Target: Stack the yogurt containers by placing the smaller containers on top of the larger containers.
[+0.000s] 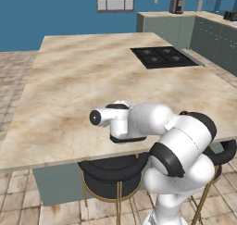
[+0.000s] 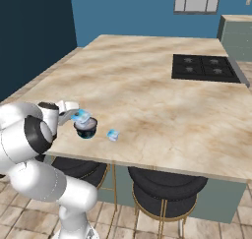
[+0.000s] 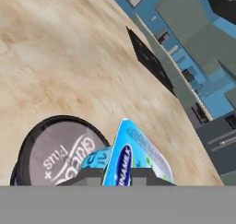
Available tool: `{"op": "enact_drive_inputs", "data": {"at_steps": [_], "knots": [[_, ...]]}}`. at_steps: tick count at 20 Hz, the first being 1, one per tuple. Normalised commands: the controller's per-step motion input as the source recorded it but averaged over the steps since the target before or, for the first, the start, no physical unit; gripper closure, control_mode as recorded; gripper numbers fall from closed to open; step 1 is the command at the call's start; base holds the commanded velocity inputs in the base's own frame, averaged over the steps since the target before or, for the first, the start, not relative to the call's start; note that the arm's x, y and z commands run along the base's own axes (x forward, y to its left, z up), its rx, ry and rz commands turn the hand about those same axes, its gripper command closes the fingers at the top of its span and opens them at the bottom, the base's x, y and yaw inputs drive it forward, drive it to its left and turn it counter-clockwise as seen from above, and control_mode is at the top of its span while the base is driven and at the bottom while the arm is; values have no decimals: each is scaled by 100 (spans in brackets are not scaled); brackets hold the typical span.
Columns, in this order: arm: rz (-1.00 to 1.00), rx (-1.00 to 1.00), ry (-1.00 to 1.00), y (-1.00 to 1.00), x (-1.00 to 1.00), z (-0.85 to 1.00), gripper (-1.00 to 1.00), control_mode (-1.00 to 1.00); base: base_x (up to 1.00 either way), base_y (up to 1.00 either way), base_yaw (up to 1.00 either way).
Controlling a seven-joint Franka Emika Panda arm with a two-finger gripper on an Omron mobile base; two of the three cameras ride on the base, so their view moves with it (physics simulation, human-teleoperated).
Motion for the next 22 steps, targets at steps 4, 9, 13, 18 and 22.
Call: {"op": "enact_drive_inputs", "data": {"at_steps": [4, 9, 13, 18, 22], "knots": [[0, 0, 1, 3, 16, -13, 100, -100, 0, 0, 0], [0, -1, 1, 2, 18, -12, 100, -100, 0, 0, 0], [-1, -2, 2, 0, 17, -11, 100, -100, 0, 0, 0], [-1, -3, 2, 1, 17, -11, 100, -100, 0, 0, 0], [-2, -4, 2, 5, 17, -12, 100, -100, 0, 0, 0]]}}
